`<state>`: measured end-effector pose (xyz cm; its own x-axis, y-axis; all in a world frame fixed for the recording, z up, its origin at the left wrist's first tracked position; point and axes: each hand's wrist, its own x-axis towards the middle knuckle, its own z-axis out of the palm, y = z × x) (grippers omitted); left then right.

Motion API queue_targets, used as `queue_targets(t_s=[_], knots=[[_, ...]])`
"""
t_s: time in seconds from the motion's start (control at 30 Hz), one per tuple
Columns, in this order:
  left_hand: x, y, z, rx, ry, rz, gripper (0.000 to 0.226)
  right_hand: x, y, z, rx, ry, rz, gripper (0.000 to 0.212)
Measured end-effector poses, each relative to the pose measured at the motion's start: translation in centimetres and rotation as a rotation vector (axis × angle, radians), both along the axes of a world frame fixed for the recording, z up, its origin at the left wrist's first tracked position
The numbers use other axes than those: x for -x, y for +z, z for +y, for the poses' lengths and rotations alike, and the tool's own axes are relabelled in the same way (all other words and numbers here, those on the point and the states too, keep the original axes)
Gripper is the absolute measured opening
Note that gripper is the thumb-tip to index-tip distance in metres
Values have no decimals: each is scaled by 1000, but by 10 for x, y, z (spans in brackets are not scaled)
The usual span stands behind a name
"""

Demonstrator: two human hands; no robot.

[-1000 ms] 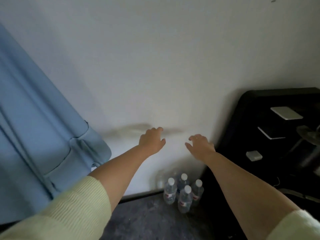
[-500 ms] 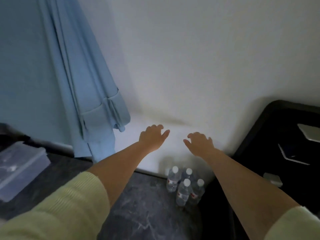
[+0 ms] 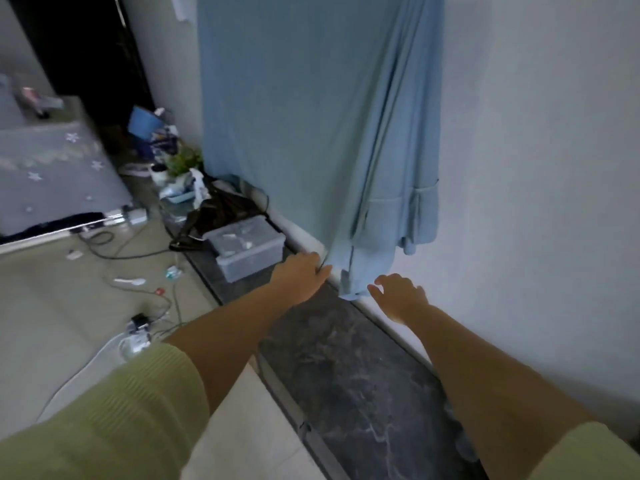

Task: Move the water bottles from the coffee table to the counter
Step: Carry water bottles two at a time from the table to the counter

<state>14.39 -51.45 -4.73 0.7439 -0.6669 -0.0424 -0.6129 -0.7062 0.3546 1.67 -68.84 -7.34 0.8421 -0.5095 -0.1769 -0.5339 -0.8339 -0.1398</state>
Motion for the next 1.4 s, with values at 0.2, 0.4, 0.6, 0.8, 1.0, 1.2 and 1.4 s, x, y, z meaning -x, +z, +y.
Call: queue_targets(t_s=[0.2, 0.4, 0.6, 0.8, 1.0, 1.2, 1.4], knots=[[-36, 1, 160, -11, 240, 25, 46, -74, 4, 133, -61, 231, -20, 48], [-53, 11, 305, -14, 456, -48, 47, -122, -3, 260, -132, 394, -13, 48], [-57, 4, 427, -39, 593, -55, 51, -163, -10, 373, -143, 536, -17, 42], [-57, -11, 509, -48, 742, -23, 53, -197, -17, 451, -174, 739, 55, 44], [-70, -27, 564, -97, 900, 36, 53, -237, -22, 516, -168, 873, 63, 44], [-134, -24, 574, -93, 979, 26, 54, -313, -26, 536, -165, 981, 61, 42], [-222, -15, 545, -79, 996, 11, 54, -413, -11, 516, -125, 1028, 79, 41]])
